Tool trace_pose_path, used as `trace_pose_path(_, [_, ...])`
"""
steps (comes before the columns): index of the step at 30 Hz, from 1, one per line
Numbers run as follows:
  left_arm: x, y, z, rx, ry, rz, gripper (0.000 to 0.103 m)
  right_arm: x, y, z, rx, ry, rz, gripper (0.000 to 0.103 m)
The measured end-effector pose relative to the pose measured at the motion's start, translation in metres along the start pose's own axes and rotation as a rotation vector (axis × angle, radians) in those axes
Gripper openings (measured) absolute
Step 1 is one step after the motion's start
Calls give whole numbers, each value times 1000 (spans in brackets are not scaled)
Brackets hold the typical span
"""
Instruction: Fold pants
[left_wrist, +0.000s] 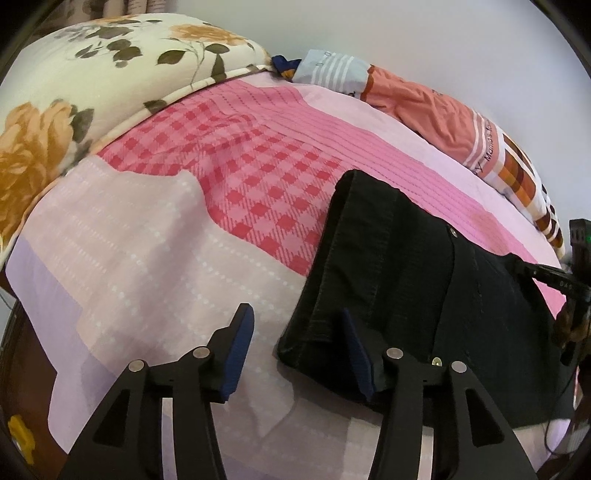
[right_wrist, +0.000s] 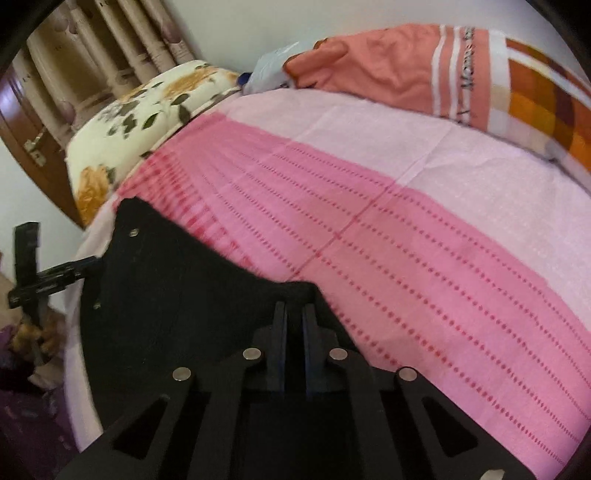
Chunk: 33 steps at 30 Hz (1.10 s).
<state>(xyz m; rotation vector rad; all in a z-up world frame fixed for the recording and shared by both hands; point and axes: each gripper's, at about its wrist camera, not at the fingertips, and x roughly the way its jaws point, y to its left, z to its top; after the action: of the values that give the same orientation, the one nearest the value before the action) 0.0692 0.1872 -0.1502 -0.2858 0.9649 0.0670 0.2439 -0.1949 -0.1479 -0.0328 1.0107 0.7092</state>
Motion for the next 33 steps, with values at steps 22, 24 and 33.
trace_pose_path(22, [-29,18,7,29,-24,38,61,10,-4,3,18,-53,-93,14])
trace_pose_path(24, [-33,24,5,23,16,-3,61,11,-8,3,44,-52,-87,17])
trace_pose_path(33, [-17,-9,-16,50,218,-248,53,9,-5,-1,53,-71,-108,18])
